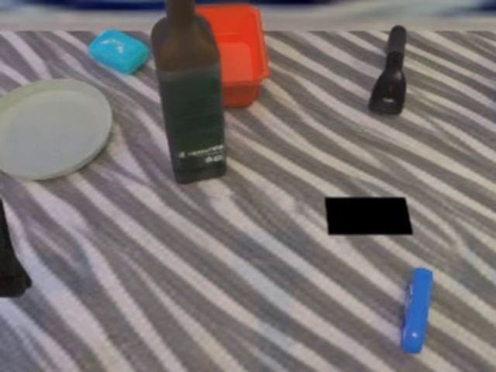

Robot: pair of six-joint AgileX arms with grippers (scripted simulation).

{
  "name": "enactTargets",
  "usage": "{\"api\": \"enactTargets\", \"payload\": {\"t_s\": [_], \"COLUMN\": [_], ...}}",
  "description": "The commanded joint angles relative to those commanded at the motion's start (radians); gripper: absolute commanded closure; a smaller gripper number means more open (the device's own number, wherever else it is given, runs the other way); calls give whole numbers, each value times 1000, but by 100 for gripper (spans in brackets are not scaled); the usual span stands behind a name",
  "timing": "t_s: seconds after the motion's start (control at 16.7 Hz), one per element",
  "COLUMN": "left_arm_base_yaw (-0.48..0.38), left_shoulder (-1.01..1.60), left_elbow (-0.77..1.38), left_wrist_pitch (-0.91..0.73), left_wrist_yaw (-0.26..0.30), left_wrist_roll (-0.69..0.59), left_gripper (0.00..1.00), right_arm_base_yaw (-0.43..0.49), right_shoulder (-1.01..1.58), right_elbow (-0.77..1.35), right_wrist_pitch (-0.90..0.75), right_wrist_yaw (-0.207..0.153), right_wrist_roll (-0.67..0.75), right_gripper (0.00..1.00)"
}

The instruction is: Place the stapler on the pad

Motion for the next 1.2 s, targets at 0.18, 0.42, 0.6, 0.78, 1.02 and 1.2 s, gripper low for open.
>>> {"api": "enactTargets", "payload": {"t_s": [0.18, 0.42, 0.6, 0.78, 1.02, 1.2], "left_arm_base_yaw": [0, 0, 0, 0, 0, 0], "left_shoulder": [0, 0, 0, 0, 0, 0], "left_elbow": [0, 0, 0, 0, 0, 0], "left_wrist_pitch": [0, 0, 0, 0, 0, 0], "left_wrist_yaw": [0, 0, 0, 0, 0, 0], "left_wrist_roll": [0, 0, 0, 0, 0, 0], "left_gripper": [0, 0, 0, 0, 0, 0], "right_arm_base_yaw": [6, 71, 150, 241, 366, 448], "right_shoulder": [11, 160, 381, 664, 1040, 1266], "right_elbow": [11, 137, 292, 469, 704, 862], "right_wrist_pitch": [-10, -130, -282, -462, -707, -867], "right_wrist_yaw": [0, -1, 1, 4, 8, 9], "right_wrist_roll": [8, 102, 218, 352, 531, 651], "right_gripper": [0, 0, 0, 0, 0, 0]}}
